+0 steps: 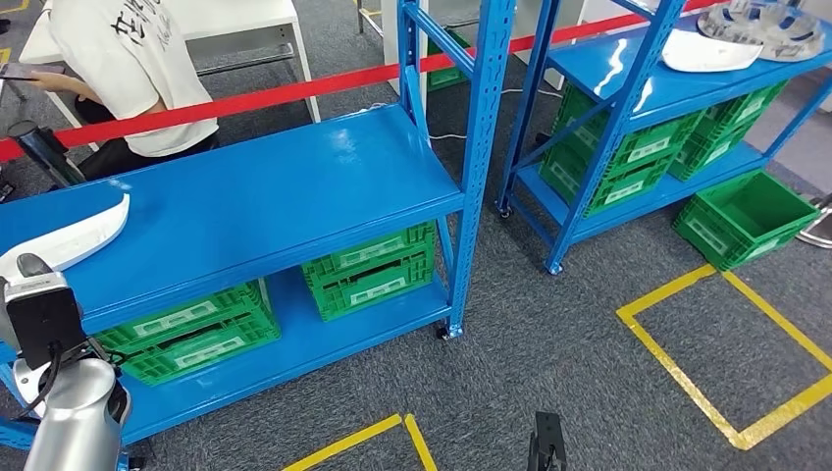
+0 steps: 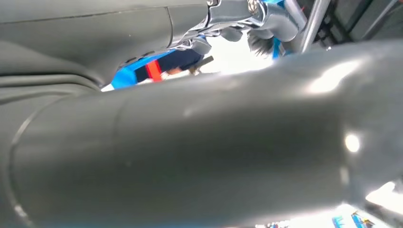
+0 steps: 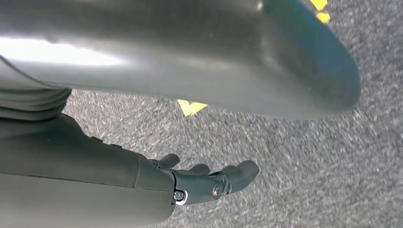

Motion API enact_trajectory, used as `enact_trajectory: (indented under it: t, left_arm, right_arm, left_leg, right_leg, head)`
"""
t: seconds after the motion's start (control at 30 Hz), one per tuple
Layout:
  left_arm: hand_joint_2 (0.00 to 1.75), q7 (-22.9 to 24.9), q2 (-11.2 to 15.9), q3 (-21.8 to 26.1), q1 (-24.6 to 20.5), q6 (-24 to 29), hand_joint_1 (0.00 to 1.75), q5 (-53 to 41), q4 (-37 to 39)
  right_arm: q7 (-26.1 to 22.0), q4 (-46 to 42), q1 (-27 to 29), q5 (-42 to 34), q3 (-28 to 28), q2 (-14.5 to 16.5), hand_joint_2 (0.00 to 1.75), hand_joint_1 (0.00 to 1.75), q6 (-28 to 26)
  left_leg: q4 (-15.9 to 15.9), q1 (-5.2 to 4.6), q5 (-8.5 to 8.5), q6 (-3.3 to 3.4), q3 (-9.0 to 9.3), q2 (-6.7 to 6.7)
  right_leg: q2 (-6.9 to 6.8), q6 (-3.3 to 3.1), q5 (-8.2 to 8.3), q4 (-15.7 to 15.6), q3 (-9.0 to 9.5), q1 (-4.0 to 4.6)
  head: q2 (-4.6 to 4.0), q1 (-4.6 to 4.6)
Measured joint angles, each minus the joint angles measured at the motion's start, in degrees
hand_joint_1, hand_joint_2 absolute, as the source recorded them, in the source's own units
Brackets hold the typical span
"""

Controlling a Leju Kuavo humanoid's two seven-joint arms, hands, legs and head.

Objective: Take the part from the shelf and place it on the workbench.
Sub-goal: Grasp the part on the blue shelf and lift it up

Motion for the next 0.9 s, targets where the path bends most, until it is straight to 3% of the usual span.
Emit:
enact_trajectory:
  t: [0.07, 0.13, 0.17, 0.23, 0.27, 0.33, 0.47, 0.53, 0.6, 0.63, 0.67, 0.73, 0.8, 0.9]
  left_arm:
    - [0.00, 0.01, 0.00, -0.24, 0.24, 0.00, 0.00, 0.12, -0.03]
    - [0.00, 0.03, 0.00, -0.43, 0.72, 0.00, 0.00, 0.18, 0.01]
    - [0.00, 0.04, 0.00, -0.53, 0.85, 0.00, 0.00, 0.21, 0.04]
    - [0.00, 0.05, 0.00, -0.86, 0.81, 0.00, 0.00, 0.27, 0.08]
    - [0.00, 0.05, -0.01, -1.06, 0.71, 0.00, 0.00, 0.27, 0.14]
    - [0.00, 0.06, -0.13, -1.56, 0.44, -0.01, 0.00, 0.21, 0.28]
    - [0.00, 0.02, -0.42, -2.39, -0.27, -0.01, 0.00, 0.01, 0.47]
    - [0.00, -0.03, -0.68, -2.67, -0.92, 0.00, 0.00, -0.53, 0.62]
    - [0.00, -0.03, -0.91, -2.90, -1.12, 0.00, 0.00, -0.85, 0.93]
    - [0.00, -0.02, -0.99, -3.00, -1.05, 0.00, 0.00, -0.88, 1.10]
    - [0.00, -0.01, -1.03, -3.08, -0.99, 0.00, 0.00, -0.87, 1.24]
    - [0.00, -0.01, -1.09, -3.24, -0.98, 0.00, 0.00, -0.70, 1.39]
    - [0.00, 0.01, -1.15, -3.64, -1.11, 0.00, 0.00, -0.33, 1.54]
    - [0.00, 0.06, -1.17, -4.42, -1.28, 0.00, 0.00, 0.21, 1.71]
  right_arm:
    - [0.02, 0.00, 0.02, 0.14, 0.00, -0.07, 0.00, 0.00, 0.06]
    - [0.04, 0.00, 0.05, 0.22, 0.00, -0.07, 0.00, 0.00, 0.11]
    - [0.04, 0.00, 0.07, 0.26, 0.00, -0.07, 0.00, 0.00, 0.14]
    - [0.04, 0.00, 0.08, 0.37, 0.00, -0.07, 0.00, 0.00, 0.28]
    - [0.03, 0.00, 0.01, 0.42, 0.00, -0.07, 0.00, 0.00, 0.36]
    - [-0.02, 0.00, -0.19, 0.45, 0.00, -0.05, 0.00, 0.00, 0.50]
    - [-0.14, 0.00, -0.48, 0.49, 0.00, 0.04, 0.00, 0.00, 0.89]
    - [-0.15, 0.00, -0.58, 0.72, 0.00, 0.05, 0.00, 0.00, 1.14]
    - [-0.15, 0.00, -0.55, 0.98, 0.00, 0.05, 0.00, 0.00, 1.32]
    - [-0.15, 0.00, -0.46, 1.15, 0.00, 0.05, 0.00, 0.00, 1.39]
    - [-0.15, 0.00, -0.36, 1.31, 0.00, 0.04, 0.00, 0.00, 1.44]
    - [-0.16, 0.00, -0.25, 1.56, 0.00, 0.04, 0.00, 0.00, 1.50]
    - [-0.22, 0.01, -0.26, 1.77, 0.02, 0.04, 0.00, 0.00, 1.53]
    - [-0.33, 0.02, -0.34, 2.03, 0.06, 0.04, 0.00, 0.00, 1.57]
  left_leg:
    - [6.93, 0.98, -2.90, -1.27, -3.45, 0.33]
    - [11.86, 1.94, -3.66, -2.29, -6.35, 0.59]
    - [11.39, 2.33, -2.45, -2.70, -6.40, 0.72]
    - [4.73, 2.89, 1.91, -3.27, -3.45, 0.99]
    - [1.38, 2.89, 3.25, -3.38, -1.62, 1.07]
    - [-2.39, 2.69, 2.99, -2.81, 0.51, 1.06]
    - [-3.14, 2.50, 1.09, -0.75, 1.42, 0.87]
    - [-3.46, 2.66, 0.56, -0.03, 2.16, 0.90]
    - [-3.44, 2.51, -0.07, 0.36, 2.65, 0.91]
    - [-3.36, 2.42, -0.44, 0.43, 2.96, 0.87]
    - [-3.25, 2.37, -0.83, 0.43, 3.35, 0.80]
    - [-2.91, 2.34, -1.72, 0.23, 4.33, 0.66]
    - [-2.49, 2.16, -2.55, -0.32, 4.97, 0.51]
    - [-2.53, 2.04, -2.98, -1.45, 5.08, 0.33]
  right_leg:
    - [-0.05, 0.05, -0.17, -0.17, 0.38, -0.42]
    - [-0.03, 0.39, -0.68, -0.13, 0.82, -0.83]
    - [-0.01, 0.66, -1.05, -0.11, 1.20, -1.06]
    - [0.01, 1.37, -2.05, -0.11, 2.28, -1.53]
    - [-0.01, 1.81, -2.58, -0.10, 2.65, -1.66]
    - [-0.08, 2.66, -3.30, -0.12, 2.74, -1.71]
    - [-0.31, 4.03, -4.43, 0.32, 2.85, -1.84]
    - [-0.37, 4.30, -6.63, 6.05, -0.23, -1.83]
    - [-0.35, 4.32, -8.80, 14.42, -6.05, -1.72]
    - [-0.35, 4.29, -8.56, 16.89, -8.40, -1.68]
    - [-0.35, 4.22, -7.07, 17.19, -9.71, -1.64]
    - [-0.36, 3.95, -1.33, 11.66, -9.19, -1.61]
    - [-0.33, 3.56, 2.39, 5.29, -7.33, -1.43]
    - [-0.20, 2.72, 2.55, 2.90, -6.44, -1.15]
  head:
    - [0.00, -0.20]
    - [0.00, -0.21]
    - [0.00, -0.22]
    - [0.00, -0.21]
    - [0.00, -0.35]
    - [0.00, -0.53]
    - [0.00, -0.50]
    - [-0.01, -0.28]
    - [-0.01, -0.10]
    - [0.00, -0.09]
    - [0.00, -0.08]
    - [-0.01, -0.04]
    - [-0.01, -0.12]
    - [-0.02, -0.24]
